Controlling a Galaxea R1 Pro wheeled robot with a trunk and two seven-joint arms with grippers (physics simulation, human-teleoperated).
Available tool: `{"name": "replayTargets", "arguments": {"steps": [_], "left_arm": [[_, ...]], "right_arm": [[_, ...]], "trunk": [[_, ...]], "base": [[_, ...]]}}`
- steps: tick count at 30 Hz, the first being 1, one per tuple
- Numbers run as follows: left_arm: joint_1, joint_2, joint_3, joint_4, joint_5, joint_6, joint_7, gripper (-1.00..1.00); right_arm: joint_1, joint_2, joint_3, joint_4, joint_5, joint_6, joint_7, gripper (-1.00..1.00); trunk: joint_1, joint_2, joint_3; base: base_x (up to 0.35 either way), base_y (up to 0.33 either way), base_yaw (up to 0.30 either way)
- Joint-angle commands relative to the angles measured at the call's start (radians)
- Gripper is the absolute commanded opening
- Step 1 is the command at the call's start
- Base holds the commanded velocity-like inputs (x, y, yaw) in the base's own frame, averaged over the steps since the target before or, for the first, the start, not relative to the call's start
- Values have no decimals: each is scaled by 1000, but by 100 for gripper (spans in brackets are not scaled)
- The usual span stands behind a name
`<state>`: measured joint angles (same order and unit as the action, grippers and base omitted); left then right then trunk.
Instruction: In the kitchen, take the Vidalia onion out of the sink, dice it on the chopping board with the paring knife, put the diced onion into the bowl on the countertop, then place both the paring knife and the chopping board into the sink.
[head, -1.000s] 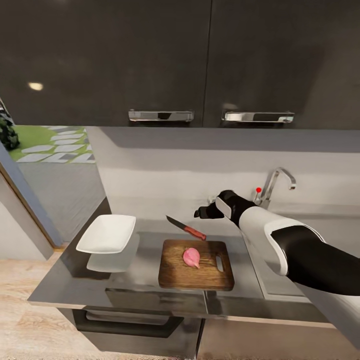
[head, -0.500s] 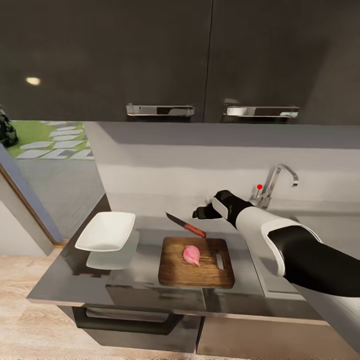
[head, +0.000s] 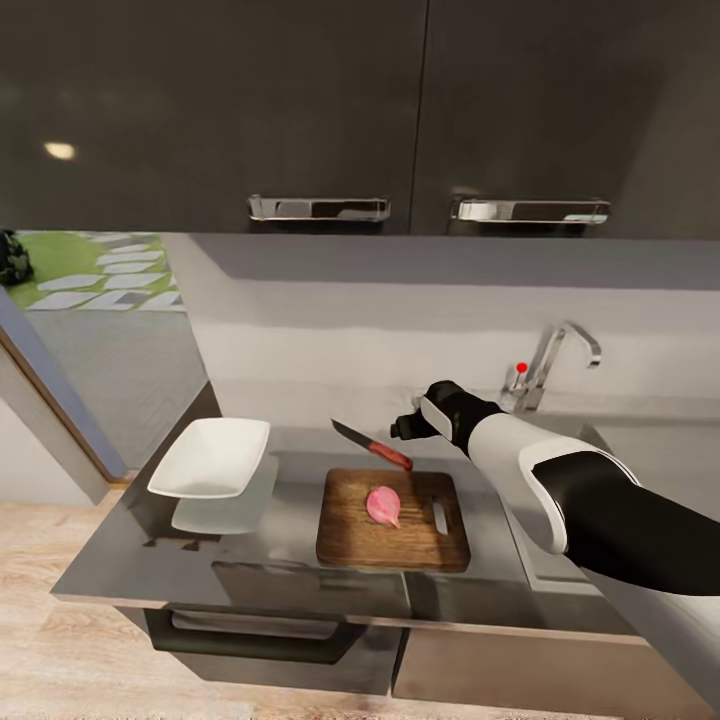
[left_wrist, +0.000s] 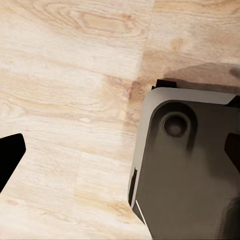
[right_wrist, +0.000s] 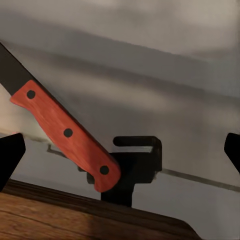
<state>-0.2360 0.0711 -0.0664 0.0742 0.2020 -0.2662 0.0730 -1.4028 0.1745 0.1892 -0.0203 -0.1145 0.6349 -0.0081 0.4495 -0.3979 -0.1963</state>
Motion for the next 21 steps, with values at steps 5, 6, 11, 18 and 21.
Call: {"name": "replayTargets", "arguments": {"steps": [5, 6, 11, 18, 21], "left_arm": [[-2, 1, -7, 4, 7, -7, -1, 100], [-2, 1, -7, 4, 7, -7, 0, 100], [-2, 1, -7, 4, 7, -7, 0, 100], [-2, 1, -7, 4, 7, -7, 1, 100], [-2, 1, -8, 4, 7, -7, 1, 100]], "right_arm": [[-1, 0, 9, -1, -7, 4, -2, 100], [-1, 0, 9, -1, -7, 4, -3, 100], [-1, 0, 9, -1, -7, 4, -3, 100], [-1, 0, 9, -1, -7, 4, -2, 100], [-1, 0, 9, -1, -6, 5, -2, 100]], "trunk": [[1, -2, -10], [1, -2, -12], [1, -2, -20], [1, -2, -31], [1, -2, -36]], "base": [[43, 103, 0], [96, 165, 0], [99, 100, 0], [32, 11, 0], [4, 1, 0]]}}
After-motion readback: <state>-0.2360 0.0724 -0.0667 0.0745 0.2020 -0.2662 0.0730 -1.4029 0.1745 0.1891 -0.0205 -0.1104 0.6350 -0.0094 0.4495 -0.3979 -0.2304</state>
